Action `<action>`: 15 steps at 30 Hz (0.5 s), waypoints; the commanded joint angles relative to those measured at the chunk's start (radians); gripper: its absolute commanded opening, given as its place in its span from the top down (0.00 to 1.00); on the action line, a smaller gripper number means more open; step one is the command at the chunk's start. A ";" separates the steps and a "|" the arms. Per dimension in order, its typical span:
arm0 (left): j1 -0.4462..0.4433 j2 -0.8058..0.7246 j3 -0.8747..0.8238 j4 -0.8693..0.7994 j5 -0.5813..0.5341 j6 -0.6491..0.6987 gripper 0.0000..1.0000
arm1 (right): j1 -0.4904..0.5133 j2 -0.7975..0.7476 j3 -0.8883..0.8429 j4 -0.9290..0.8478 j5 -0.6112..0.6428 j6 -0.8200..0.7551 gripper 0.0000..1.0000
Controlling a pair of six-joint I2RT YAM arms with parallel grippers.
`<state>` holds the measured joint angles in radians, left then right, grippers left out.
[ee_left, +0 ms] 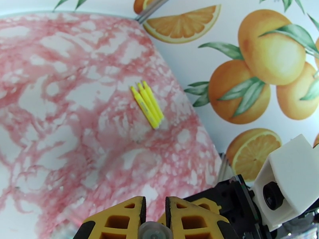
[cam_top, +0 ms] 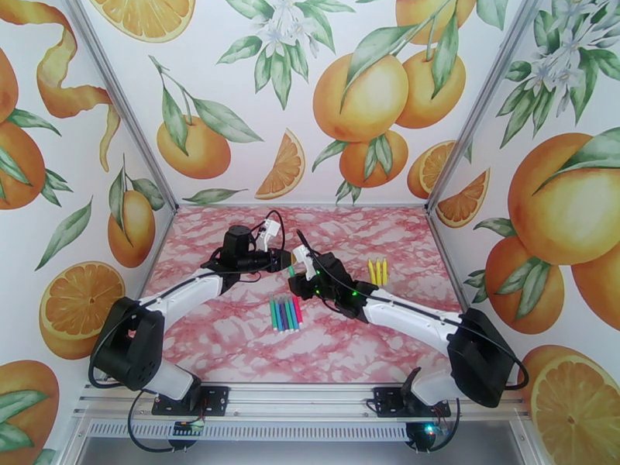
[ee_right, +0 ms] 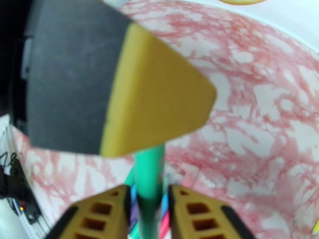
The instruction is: Open the pen caps
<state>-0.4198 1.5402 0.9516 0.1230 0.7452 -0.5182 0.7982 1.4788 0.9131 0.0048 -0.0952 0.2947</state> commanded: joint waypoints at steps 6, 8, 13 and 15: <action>-0.013 -0.006 0.042 0.033 0.063 -0.002 0.97 | 0.005 0.000 -0.011 0.058 0.002 0.007 0.61; -0.016 -0.008 0.045 0.032 0.072 -0.003 0.97 | 0.005 0.007 -0.006 0.062 0.002 0.008 0.61; -0.025 -0.002 0.056 0.029 0.105 -0.001 0.97 | 0.004 0.023 0.003 0.075 -0.011 0.011 0.64; -0.027 -0.003 0.056 0.024 0.102 0.001 0.97 | 0.004 0.026 0.007 0.076 -0.015 0.012 0.66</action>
<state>-0.4400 1.5398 0.9726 0.1238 0.8143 -0.5217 0.7982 1.4857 0.9119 0.0429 -0.0971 0.2996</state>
